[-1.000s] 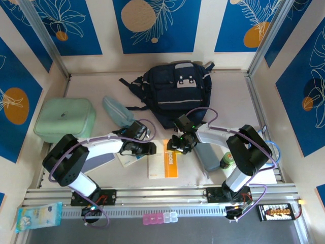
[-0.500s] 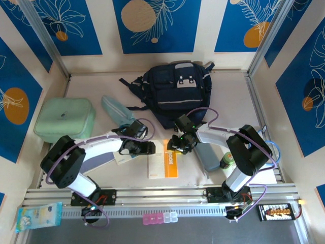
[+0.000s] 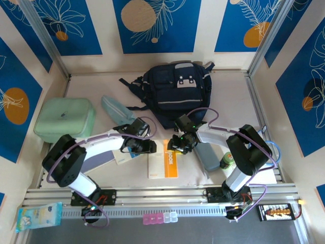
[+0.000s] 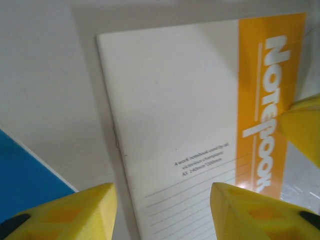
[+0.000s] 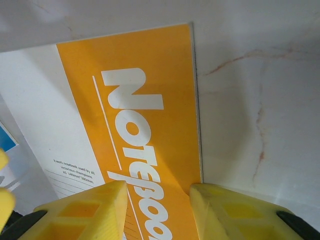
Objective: Pack the student bag
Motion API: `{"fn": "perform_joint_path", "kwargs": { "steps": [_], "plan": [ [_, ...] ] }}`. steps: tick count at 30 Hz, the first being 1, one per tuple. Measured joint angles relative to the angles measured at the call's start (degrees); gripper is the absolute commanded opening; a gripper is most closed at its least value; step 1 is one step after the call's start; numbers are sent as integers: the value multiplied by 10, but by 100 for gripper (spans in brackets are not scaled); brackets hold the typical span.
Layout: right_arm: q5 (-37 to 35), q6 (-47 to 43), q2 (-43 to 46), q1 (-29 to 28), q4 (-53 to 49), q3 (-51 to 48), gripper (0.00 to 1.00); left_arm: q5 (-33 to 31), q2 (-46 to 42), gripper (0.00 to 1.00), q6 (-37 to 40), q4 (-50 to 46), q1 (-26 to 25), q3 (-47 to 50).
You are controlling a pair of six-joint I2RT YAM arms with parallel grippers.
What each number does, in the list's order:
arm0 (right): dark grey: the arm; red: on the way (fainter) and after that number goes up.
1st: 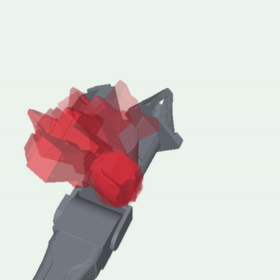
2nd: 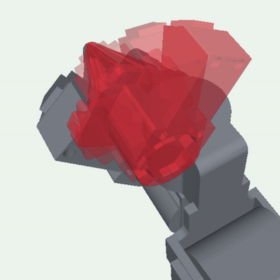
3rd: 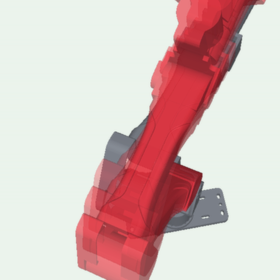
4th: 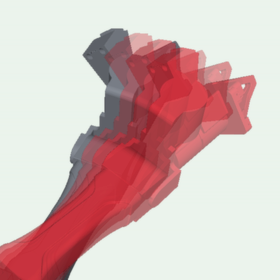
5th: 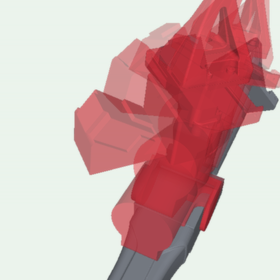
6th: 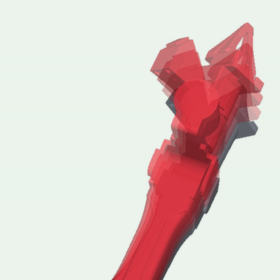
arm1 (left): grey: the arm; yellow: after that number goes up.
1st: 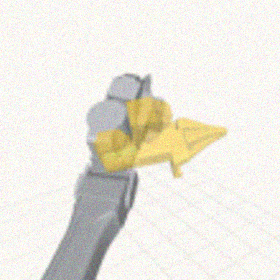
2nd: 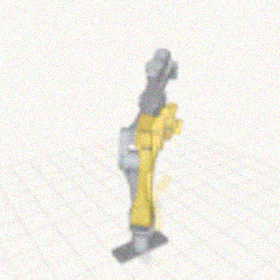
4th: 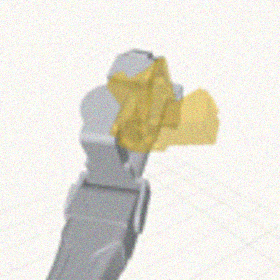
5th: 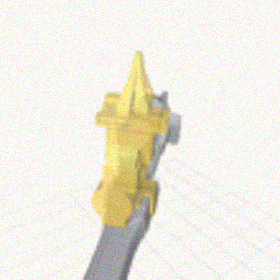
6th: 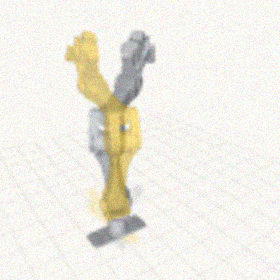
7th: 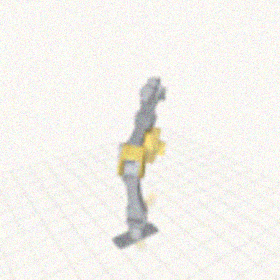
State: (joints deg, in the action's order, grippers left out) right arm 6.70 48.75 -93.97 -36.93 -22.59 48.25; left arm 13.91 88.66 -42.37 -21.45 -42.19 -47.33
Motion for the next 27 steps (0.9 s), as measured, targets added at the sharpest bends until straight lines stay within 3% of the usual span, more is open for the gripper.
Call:
{"fn": "perform_joint_path", "kwargs": {
  "steps": [6, 27],
  "plan": [
    [2, 2, -2, 3, -2, 0, 38, 0, 23, 41, 0, 0, 0, -2],
    [8, 2, -8, 6, -6, 2, 37, 22, 40, 39, 2, 14, 0, -7]
  ]
}}
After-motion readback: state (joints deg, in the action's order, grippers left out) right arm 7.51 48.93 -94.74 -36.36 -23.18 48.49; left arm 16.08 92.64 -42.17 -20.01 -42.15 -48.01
